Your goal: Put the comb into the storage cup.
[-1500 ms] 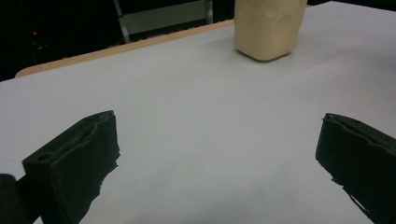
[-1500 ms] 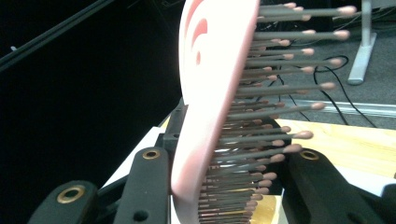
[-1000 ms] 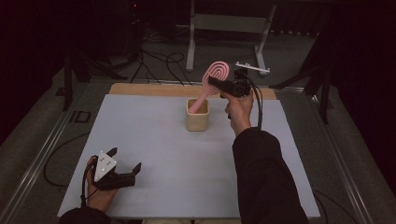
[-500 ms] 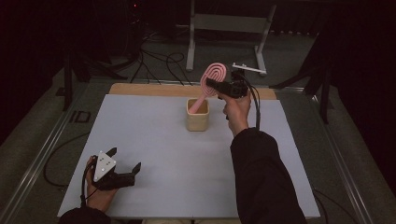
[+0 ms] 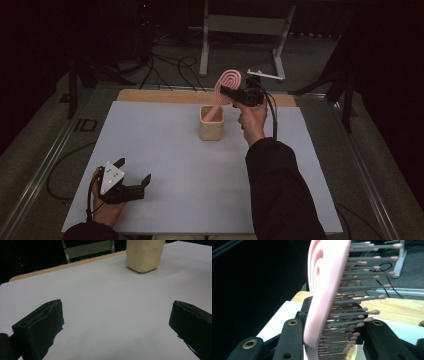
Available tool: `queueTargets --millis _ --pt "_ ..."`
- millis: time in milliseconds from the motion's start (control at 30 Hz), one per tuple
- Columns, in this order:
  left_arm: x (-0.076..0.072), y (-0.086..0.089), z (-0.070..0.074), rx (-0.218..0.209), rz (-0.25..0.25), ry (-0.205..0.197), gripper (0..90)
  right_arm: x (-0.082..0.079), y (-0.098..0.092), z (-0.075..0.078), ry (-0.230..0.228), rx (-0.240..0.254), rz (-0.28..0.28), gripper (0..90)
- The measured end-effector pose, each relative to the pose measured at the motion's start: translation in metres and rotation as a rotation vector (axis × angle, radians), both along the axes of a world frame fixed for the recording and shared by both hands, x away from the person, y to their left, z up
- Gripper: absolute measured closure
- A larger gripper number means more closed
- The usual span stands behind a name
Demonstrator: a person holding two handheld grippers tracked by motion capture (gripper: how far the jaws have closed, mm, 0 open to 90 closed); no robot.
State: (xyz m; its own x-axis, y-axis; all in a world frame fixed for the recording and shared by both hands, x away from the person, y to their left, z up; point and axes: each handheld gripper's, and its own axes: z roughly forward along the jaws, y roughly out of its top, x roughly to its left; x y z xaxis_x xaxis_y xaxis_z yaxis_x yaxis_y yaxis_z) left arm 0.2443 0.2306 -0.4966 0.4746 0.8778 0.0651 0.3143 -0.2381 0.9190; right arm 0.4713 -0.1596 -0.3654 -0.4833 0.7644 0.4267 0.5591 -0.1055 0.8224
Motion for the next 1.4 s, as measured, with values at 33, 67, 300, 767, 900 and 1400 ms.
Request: queueTargets --millis 33,67,300,767,900,1400 --pt "0.0 0.0 0.0 0.001 0.0 0.0 0.2 0.0 0.0 0.0 0.001 0.0 -0.002 63.9" --pt "0.0 0.0 0.0 0.002 0.0 0.0 0.2 0.0 0.0 0.0 0.001 0.002 -0.004 63.9" --pt "0.0 -0.001 0.0 0.008 -0.002 -0.001 0.2 0.001 0.003 -0.003 0.002 -0.016 -0.004 63.9" --pt "0.0 0.0 0.0 0.003 -0.001 0.001 0.2 0.002 0.009 -0.013 0.021 -0.039 0.001 63.9" --pt "0.0 0.0 0.0 0.005 -0.003 0.001 0.2 0.003 0.01 -0.016 0.024 -0.047 0.005 63.9" --pt "0.0 0.0 -0.001 0.006 -0.003 0.003 0.2 0.003 0.014 -0.02 0.028 -0.069 0.013 63.8"
